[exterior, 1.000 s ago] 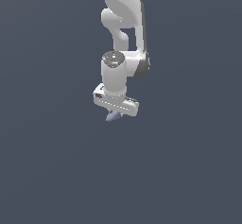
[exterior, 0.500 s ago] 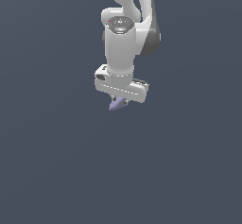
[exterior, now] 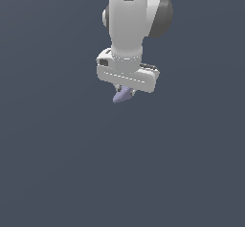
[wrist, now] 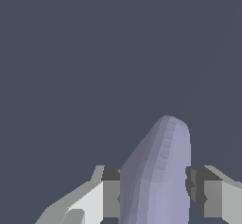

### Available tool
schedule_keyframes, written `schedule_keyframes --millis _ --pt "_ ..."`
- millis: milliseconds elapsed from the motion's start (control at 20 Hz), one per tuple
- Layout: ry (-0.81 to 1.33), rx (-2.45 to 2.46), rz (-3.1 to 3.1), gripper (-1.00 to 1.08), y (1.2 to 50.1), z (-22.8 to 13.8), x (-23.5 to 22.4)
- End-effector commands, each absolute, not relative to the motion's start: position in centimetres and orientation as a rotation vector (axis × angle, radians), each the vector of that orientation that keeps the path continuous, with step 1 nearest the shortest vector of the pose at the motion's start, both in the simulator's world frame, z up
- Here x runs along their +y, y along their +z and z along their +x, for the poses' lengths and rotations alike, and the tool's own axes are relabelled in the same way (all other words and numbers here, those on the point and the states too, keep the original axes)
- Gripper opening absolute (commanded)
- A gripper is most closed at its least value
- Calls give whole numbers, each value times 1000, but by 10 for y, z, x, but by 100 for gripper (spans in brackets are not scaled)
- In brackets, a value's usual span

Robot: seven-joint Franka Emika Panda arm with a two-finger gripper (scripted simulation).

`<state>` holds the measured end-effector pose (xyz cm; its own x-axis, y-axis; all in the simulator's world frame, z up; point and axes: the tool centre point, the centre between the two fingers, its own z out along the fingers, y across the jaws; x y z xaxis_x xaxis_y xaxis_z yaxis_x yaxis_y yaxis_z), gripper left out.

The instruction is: Pick up the object and move it to a goal position.

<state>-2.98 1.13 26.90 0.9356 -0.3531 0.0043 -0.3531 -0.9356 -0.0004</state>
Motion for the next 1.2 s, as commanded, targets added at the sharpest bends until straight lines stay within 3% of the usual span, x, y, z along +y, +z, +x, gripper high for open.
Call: schedule_keyframes --millis 0,1150 --pt "2 -563 3090 -100 277 -30 13" --pt "0 -562 3091 -100 310 -9 4"
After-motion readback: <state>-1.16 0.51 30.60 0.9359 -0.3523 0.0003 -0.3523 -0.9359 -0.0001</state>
